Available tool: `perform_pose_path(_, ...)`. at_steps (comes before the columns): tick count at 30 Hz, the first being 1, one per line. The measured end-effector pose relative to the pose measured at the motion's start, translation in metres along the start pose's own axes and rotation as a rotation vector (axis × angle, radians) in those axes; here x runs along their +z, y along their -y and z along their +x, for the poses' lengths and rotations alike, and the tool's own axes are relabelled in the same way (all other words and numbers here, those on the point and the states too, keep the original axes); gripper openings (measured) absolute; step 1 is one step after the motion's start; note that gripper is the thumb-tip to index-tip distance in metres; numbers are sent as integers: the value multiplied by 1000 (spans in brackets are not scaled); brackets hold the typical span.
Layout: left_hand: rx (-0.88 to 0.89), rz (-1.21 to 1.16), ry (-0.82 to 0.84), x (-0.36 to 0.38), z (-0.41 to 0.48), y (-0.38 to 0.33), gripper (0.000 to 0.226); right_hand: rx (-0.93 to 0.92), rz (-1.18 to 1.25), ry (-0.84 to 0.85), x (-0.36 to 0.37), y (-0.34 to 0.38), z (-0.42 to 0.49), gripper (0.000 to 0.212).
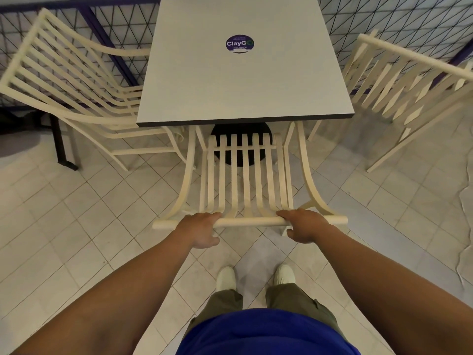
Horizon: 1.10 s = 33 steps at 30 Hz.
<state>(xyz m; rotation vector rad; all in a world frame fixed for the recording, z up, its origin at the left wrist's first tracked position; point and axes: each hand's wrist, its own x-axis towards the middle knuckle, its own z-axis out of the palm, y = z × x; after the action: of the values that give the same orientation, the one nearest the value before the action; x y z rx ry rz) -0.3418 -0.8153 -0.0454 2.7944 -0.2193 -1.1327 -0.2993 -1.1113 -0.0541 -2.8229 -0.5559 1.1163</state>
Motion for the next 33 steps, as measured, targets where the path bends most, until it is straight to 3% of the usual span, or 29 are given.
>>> perform_pose_path(7, 56, -80, -78, -4, -17, -13, 71, 6, 117, -213, 1, 8, -23, 41)
perform_pose_path(13, 207, -111, -251, -20, -23, -33, 42, 22, 210, -468, 7, 17, -44, 31)
perform_pose_path(16, 250, -161, -210, -22, -23, -43, 28, 47, 273, -519, 17, 23, -55, 31)
perform_pose_path(18, 260, -155, -84, -18, -20, -47, 23, 86, 316, -476, 30, 27, -63, 33)
perform_pose_path(21, 274, -19, 124, -6, -15, -53, 31, 163, 367, -249, 56, 28, -76, 38)
perform_pose_path(25, 266, 92, 232, 8, -11, -66, 40, 245, 438, -20, 88, 23, -93, 44)
perform_pose_path(33, 278, 153, 262, 26, -10, -126, 36, 303, 585, -48, 122, -15, -132, 46)
